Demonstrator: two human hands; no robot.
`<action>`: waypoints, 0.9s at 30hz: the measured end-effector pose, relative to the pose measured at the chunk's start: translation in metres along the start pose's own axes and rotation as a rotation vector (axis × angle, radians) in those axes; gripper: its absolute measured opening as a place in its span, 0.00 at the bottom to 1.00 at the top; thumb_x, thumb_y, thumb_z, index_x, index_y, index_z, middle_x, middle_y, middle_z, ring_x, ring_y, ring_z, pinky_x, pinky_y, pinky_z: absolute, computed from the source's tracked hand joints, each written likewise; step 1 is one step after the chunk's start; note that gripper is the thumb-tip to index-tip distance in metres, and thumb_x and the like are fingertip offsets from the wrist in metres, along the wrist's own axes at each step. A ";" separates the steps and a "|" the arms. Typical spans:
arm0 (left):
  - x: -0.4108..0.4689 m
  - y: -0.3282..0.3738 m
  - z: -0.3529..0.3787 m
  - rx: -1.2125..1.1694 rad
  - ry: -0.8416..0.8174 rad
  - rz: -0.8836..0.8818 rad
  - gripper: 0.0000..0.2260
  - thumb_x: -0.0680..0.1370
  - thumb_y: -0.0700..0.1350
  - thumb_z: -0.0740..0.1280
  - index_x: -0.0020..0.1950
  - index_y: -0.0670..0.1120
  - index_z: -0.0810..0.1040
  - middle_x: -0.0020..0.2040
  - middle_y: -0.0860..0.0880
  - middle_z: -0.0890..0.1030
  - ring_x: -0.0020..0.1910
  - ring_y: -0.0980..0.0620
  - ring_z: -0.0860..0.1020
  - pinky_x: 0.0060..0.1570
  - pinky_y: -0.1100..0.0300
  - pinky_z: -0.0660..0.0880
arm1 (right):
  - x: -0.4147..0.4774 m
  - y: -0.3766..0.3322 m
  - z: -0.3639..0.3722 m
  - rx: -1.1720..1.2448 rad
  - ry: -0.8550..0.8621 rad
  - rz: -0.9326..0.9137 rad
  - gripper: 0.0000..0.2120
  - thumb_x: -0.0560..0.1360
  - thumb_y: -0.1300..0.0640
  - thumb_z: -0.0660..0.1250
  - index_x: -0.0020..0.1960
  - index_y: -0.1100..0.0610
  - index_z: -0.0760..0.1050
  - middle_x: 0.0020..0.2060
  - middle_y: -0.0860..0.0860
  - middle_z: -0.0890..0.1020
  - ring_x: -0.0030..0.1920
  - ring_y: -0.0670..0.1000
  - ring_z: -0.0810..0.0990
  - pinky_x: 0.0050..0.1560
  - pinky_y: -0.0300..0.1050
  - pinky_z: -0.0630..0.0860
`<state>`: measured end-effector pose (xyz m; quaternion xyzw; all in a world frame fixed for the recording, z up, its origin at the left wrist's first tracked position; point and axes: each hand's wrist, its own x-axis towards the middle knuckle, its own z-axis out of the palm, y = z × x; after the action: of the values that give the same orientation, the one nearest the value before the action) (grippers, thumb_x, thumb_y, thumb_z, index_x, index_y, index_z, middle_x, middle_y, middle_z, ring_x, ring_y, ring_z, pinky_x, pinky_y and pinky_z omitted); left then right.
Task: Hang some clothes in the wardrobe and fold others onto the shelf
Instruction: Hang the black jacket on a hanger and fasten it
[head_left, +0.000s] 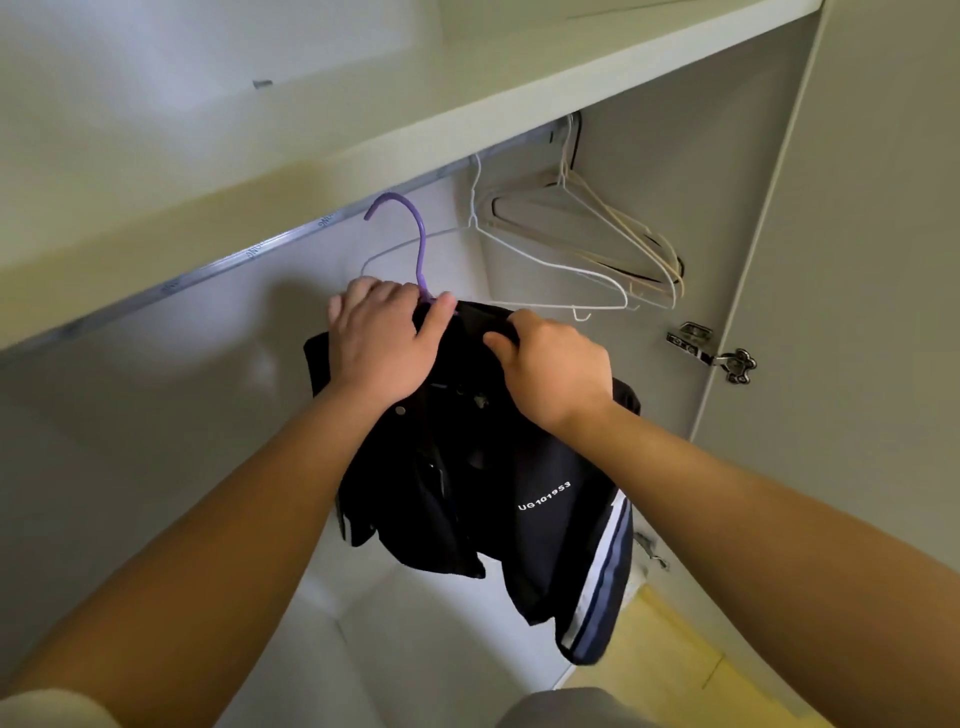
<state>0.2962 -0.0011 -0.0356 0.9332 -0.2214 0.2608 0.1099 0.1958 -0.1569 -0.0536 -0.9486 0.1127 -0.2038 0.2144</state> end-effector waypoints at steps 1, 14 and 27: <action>0.002 -0.001 0.006 -0.127 -0.028 -0.035 0.21 0.83 0.57 0.51 0.52 0.46 0.79 0.50 0.45 0.82 0.56 0.41 0.75 0.56 0.48 0.67 | 0.001 -0.002 0.005 0.010 -0.007 0.004 0.18 0.83 0.41 0.55 0.54 0.55 0.72 0.47 0.52 0.81 0.47 0.58 0.79 0.39 0.47 0.65; 0.011 -0.026 0.041 -0.576 -0.014 -0.229 0.16 0.85 0.47 0.57 0.46 0.36 0.74 0.40 0.36 0.76 0.41 0.38 0.75 0.44 0.48 0.70 | 0.095 0.047 0.029 -0.162 -0.070 0.051 0.22 0.83 0.43 0.49 0.71 0.52 0.68 0.78 0.57 0.56 0.77 0.59 0.54 0.73 0.60 0.56; 0.018 -0.019 0.049 -0.586 -0.005 -0.216 0.14 0.85 0.49 0.56 0.43 0.45 0.70 0.33 0.54 0.70 0.37 0.48 0.70 0.40 0.55 0.63 | 0.165 0.072 0.018 -0.419 -0.397 0.284 0.26 0.81 0.56 0.55 0.77 0.58 0.58 0.75 0.59 0.63 0.74 0.64 0.62 0.70 0.65 0.62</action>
<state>0.3408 -0.0066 -0.0687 0.8805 -0.1870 0.1704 0.4009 0.3416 -0.2638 -0.0447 -0.9681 0.2393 0.0447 0.0585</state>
